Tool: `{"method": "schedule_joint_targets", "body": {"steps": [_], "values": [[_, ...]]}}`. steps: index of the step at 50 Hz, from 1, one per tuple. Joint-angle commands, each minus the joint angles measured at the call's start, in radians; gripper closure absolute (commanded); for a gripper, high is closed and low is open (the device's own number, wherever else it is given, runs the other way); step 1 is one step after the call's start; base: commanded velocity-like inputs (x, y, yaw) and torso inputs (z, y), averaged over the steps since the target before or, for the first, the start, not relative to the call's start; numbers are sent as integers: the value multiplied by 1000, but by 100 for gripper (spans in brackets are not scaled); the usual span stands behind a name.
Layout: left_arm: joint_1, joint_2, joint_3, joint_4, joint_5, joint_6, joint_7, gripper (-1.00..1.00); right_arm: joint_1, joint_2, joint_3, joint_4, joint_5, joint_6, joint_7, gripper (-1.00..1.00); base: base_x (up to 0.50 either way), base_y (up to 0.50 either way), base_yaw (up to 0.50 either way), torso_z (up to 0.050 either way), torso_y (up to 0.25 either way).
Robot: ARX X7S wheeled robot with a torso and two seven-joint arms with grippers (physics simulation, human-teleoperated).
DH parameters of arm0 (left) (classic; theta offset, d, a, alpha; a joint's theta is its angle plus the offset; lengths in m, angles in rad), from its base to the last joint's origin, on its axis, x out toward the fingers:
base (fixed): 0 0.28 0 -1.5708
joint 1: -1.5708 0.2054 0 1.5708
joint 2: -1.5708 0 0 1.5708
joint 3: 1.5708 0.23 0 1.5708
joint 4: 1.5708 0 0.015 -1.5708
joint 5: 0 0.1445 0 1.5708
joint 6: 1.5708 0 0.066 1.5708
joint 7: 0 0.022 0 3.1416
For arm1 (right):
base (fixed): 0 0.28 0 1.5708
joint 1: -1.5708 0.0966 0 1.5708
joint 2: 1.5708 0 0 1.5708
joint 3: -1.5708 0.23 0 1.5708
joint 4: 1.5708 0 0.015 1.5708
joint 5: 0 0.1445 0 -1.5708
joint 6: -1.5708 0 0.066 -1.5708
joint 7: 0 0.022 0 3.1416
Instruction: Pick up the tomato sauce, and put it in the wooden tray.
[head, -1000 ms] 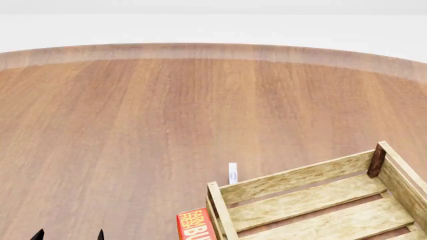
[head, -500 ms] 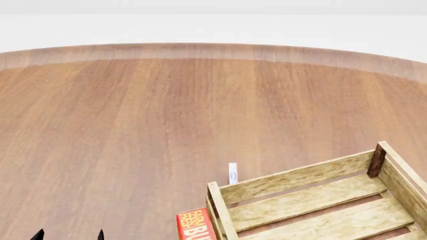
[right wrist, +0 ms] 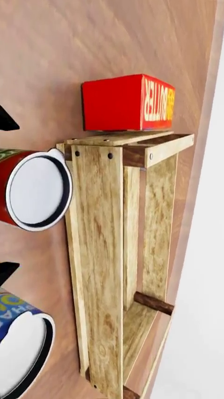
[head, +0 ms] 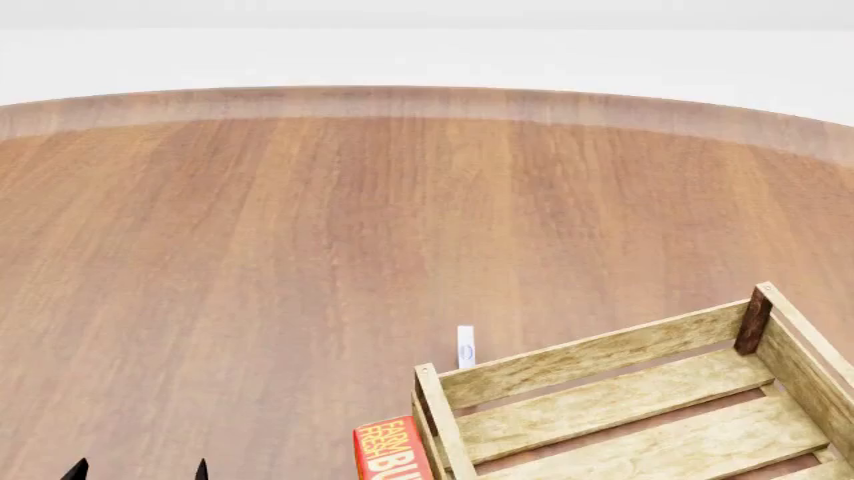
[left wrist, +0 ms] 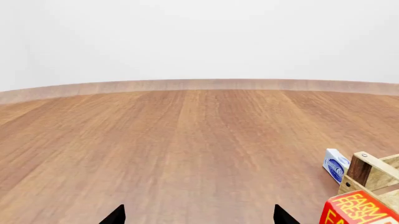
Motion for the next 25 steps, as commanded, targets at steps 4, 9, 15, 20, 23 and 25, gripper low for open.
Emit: {"method": "schedule_joint_targets", "body": {"steps": [4, 9, 15, 20, 23, 25], "values": [[2, 11, -10, -4, 17, 20, 12, -100, 76, -32, 13, 54, -27, 56, -8, -100, 0, 0, 0, 0, 0], [1, 10, -8, -5, 15, 21, 10, -100, 91, -35, -1, 72, -47, 67, -8, -100, 0, 0, 0, 0, 0], [1, 8, -6, -5, 13, 22, 8, -100, 101, -35, -6, 90, -44, 70, -8, -100, 0, 0, 0, 0, 0], [0, 6, -4, -5, 12, 22, 6, -100, 113, -37, -6, 105, -29, 76, -12, -100, 0, 0, 0, 0, 0], [0, 6, -3, -5, 11, 23, 5, -100, 116, -37, -6, 108, -25, 78, -12, -100, 0, 0, 0, 0, 0], [0, 5, -2, -5, 10, 23, 4, -100, 115, -36, -6, 106, -22, 79, -12, -100, 0, 0, 0, 0, 0]]}}
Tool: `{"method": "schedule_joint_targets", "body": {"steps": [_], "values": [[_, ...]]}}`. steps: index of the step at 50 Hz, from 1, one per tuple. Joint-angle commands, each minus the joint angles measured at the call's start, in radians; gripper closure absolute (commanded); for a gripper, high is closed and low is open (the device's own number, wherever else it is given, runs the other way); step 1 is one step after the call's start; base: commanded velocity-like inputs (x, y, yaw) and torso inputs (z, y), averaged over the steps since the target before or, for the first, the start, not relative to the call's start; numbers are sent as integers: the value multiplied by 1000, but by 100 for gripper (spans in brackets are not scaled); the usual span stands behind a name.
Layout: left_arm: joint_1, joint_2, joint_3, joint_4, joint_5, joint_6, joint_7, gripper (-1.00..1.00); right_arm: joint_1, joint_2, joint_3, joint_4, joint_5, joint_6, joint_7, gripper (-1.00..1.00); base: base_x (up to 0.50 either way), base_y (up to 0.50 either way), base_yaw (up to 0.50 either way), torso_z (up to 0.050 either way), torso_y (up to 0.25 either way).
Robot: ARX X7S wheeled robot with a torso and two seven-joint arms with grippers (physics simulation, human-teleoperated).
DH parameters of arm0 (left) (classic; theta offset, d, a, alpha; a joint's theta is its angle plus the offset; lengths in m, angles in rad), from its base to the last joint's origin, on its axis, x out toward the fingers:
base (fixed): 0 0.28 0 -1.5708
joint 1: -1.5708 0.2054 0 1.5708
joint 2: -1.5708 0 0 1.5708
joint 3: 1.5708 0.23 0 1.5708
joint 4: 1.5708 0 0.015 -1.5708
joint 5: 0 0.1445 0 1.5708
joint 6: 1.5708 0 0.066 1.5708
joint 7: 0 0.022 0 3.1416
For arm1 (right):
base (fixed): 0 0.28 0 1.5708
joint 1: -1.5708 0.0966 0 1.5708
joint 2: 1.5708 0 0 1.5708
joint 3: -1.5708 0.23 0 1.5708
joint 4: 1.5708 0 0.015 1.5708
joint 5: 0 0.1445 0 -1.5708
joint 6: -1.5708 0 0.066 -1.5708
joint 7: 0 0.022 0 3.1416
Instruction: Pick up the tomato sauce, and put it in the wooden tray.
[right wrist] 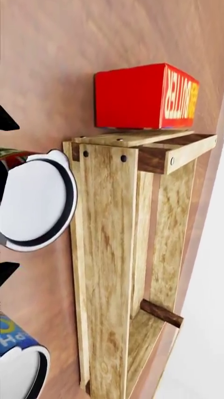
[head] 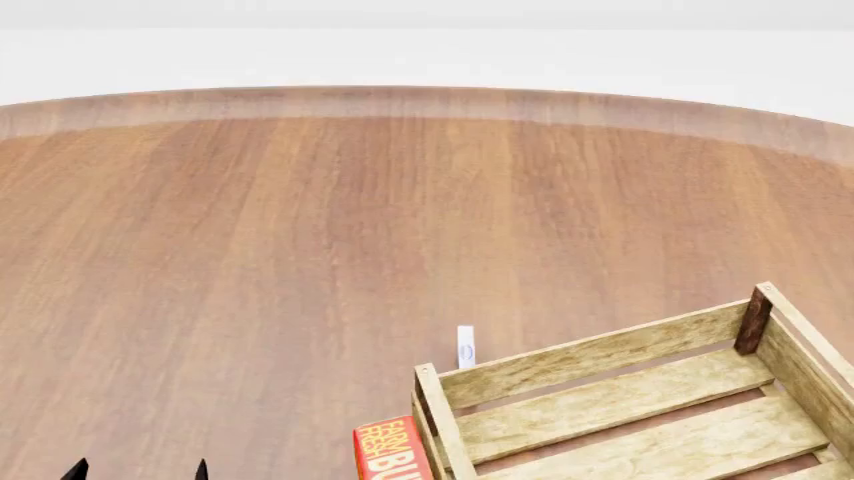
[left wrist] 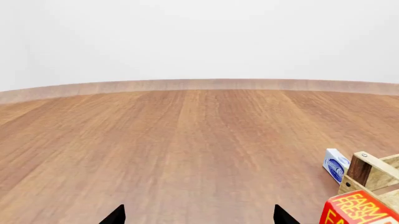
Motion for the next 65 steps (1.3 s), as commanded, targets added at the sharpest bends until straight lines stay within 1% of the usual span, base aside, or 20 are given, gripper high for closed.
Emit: {"method": "schedule_joint_targets", "body": {"steps": [1, 15, 16, 30, 37, 45, 52, 58, 65], "values": [[2, 12, -12, -4, 18, 20, 13, -100, 17, -16, 19, 17, -1, 14, -23, -100, 0, 0, 0, 0, 0], [1, 8, -6, -5, 14, 22, 9, -100, 26, -13, 8, 38, 10, 1, -28, -100, 0, 0, 0, 0, 0], [0, 8, -6, -5, 14, 21, 8, -100, 26, -13, 7, 39, 9, -2, -26, 100, 0, 0, 0, 0, 0], [-1, 4, -1, -5, 10, 23, 3, -100, 31, -10, -1, 56, 18, -15, -26, 100, 0, 0, 0, 0, 0], [-1, 2, 2, -6, 7, 24, 1, -100, -28, 14, 0, -49, 28, -23, -24, 100, 0, 0, 0, 0, 0], [-2, 0, 5, -6, 6, 25, -1, -100, -165, 67, 1, -225, 5, -117, -1, 100, 0, 0, 0, 0, 0], [-2, -2, 7, -6, 4, 25, -3, -100, -222, 109, -8, -318, 25, -130, -21, 100, 0, 0, 0, 0, 0], [-3, -3, 9, -6, 2, 26, -5, -100, -278, 138, 0, -395, 32, -168, -13, 100, 0, 0, 0, 0, 0], [-3, -5, 11, -7, 0, 27, -7, -100, -307, 165, 28, -484, 63, -167, 5, 100, 0, 0, 0, 0, 0]]}}
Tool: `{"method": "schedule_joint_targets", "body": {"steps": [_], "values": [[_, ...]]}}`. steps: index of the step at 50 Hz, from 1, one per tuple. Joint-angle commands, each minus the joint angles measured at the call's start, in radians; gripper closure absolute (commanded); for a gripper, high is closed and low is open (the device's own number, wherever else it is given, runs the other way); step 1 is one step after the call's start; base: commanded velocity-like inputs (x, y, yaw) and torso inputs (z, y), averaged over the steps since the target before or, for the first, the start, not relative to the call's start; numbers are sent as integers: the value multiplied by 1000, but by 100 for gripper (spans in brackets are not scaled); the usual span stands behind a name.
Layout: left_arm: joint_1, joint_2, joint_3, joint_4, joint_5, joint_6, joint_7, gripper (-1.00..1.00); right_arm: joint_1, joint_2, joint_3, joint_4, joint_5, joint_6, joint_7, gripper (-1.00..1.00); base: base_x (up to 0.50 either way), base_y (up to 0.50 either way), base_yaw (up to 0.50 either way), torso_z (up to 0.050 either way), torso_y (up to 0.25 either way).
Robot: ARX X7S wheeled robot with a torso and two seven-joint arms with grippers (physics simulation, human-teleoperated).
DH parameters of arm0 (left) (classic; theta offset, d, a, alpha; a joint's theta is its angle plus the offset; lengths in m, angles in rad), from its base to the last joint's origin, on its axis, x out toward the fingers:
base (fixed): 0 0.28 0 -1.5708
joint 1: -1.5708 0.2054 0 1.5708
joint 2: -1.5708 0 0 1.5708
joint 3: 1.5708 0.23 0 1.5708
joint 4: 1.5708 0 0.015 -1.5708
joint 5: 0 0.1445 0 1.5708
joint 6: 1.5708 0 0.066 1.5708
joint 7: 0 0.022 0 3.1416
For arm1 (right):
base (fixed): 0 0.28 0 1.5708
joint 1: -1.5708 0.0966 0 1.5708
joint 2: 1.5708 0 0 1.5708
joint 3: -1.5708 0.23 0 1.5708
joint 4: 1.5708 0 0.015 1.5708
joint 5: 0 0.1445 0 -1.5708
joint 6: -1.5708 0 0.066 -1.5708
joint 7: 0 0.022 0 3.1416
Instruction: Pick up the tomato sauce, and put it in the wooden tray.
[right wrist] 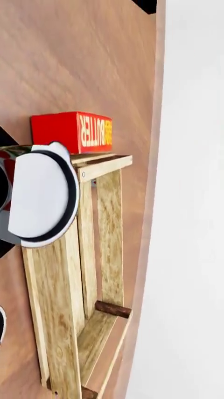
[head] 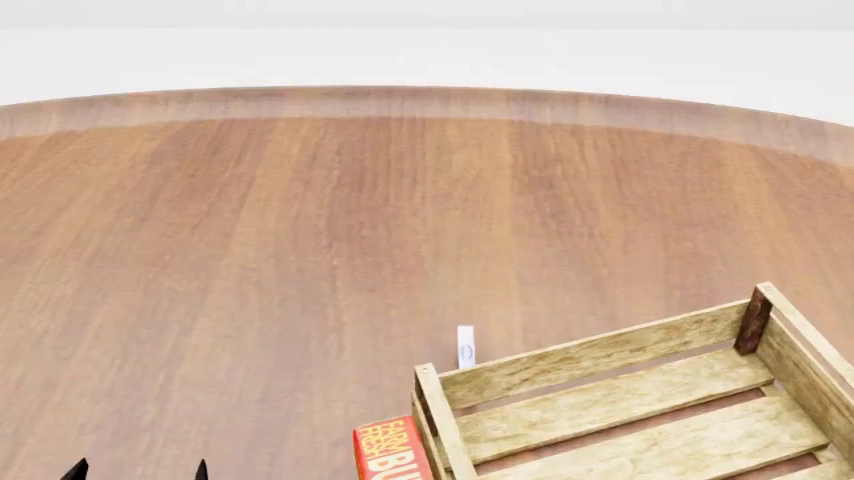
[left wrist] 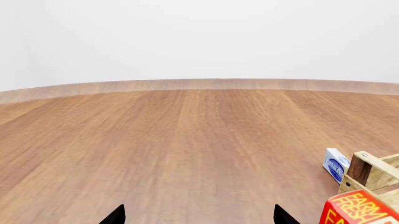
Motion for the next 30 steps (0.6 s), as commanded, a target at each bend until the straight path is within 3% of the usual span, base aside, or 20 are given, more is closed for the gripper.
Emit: {"method": "schedule_joint_targets", "body": {"steps": [1, 16, 23, 30], "values": [[2, 13, -12, -4, 19, 19, 14, -100, -89, 43, 58, -176, -1, -36, 5, 100, 0, 0, 0, 0, 0], [5, 8, -7, -4, 16, 23, 7, -100, -161, 83, 96, -310, 17, -71, 43, 100, 0, 0, 0, 0, 0], [5, 6, -3, 1, 14, 20, 3, -100, -56, 76, 113, -385, 88, 147, 79, 100, 0, 0, 0, 0, 0], [4, 4, -1, -2, 13, 22, 1, -100, -25, 79, 133, -443, 87, 222, 108, 100, 0, 0, 0, 0, 0]]}}
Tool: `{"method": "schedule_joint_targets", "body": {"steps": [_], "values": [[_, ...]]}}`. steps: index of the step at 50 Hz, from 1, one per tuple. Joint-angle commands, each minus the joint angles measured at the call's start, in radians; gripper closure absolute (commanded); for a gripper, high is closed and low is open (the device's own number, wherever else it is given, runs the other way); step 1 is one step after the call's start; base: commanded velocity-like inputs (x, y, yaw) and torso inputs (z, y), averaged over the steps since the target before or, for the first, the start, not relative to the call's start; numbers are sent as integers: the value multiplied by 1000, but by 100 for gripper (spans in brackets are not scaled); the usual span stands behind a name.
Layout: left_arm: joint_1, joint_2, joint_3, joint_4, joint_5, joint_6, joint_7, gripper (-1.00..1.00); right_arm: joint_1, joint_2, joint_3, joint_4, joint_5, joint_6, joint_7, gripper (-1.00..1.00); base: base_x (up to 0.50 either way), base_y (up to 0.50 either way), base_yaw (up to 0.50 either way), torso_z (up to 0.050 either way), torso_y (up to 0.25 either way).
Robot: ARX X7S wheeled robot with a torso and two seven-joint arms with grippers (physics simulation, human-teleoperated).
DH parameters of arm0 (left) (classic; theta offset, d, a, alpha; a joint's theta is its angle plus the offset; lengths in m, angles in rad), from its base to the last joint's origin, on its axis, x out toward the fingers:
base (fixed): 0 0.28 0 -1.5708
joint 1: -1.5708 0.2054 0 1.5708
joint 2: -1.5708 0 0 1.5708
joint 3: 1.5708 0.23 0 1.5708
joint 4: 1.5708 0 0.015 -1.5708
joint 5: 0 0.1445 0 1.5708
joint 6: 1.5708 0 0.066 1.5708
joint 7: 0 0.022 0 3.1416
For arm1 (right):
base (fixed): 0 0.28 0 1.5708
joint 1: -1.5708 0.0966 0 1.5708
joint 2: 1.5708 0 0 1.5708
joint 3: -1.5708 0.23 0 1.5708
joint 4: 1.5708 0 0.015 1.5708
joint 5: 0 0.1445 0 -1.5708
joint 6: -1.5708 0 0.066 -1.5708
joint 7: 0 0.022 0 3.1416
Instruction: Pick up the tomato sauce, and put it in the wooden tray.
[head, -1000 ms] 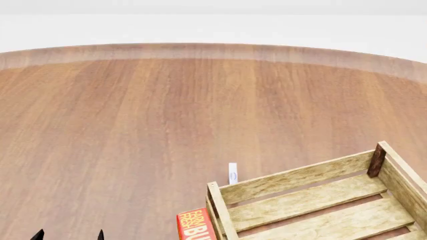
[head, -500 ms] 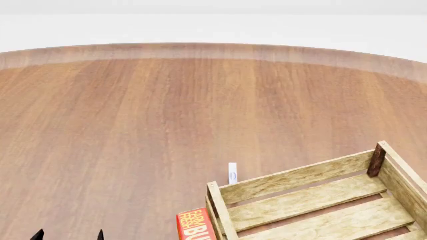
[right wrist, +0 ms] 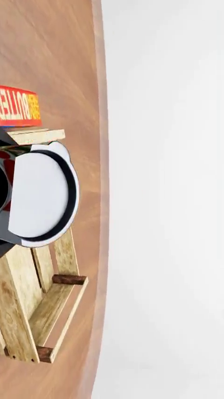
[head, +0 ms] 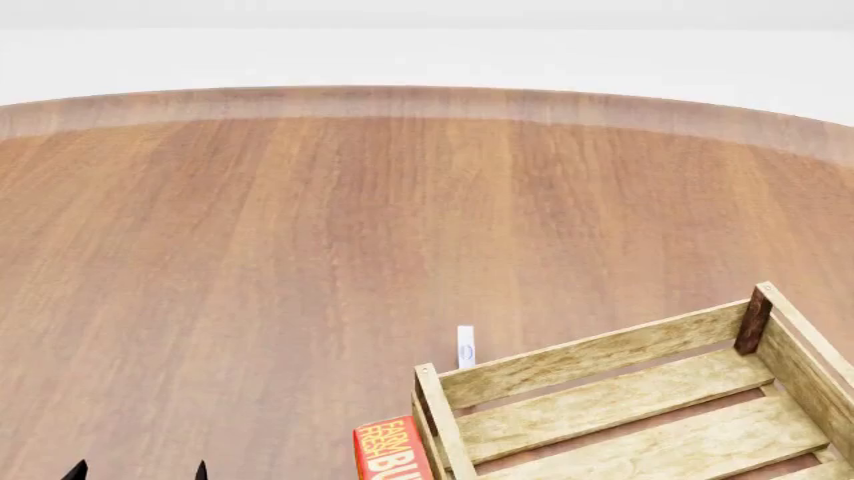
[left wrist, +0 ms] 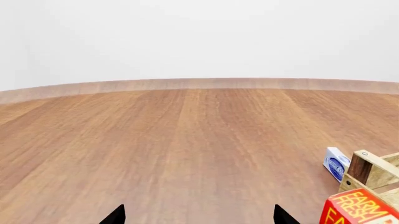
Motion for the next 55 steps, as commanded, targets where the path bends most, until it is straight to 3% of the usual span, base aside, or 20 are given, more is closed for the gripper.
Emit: {"method": "schedule_joint_targets", "body": {"steps": [1, 14, 27, 40, 55], "values": [[3, 13, -12, -4, 19, 20, 13, -100, 64, -4, 64, -133, -3, 176, 38, 100, 0, 0, 0, 0, 0], [-1, 9, -8, -9, 14, 24, 10, -100, 243, -18, 38, -159, 16, 439, 58, 100, 0, 0, 0, 0, 0], [-1, 6, -3, -7, 10, 24, 5, -100, 591, -92, 10, 0, 71, 756, 60, 100, 0, 0, 0, 0, 1], [-2, 3, 1, -10, 6, 27, 2, -100, 834, -158, 6, 242, 68, 866, 73, 100, 0, 0, 0, 0, 0], [-4, -1, 6, -10, 3, 27, -2, -100, 948, -182, -4, 372, 54, 907, 83, 100, 0, 0, 0, 0, 0]]}}
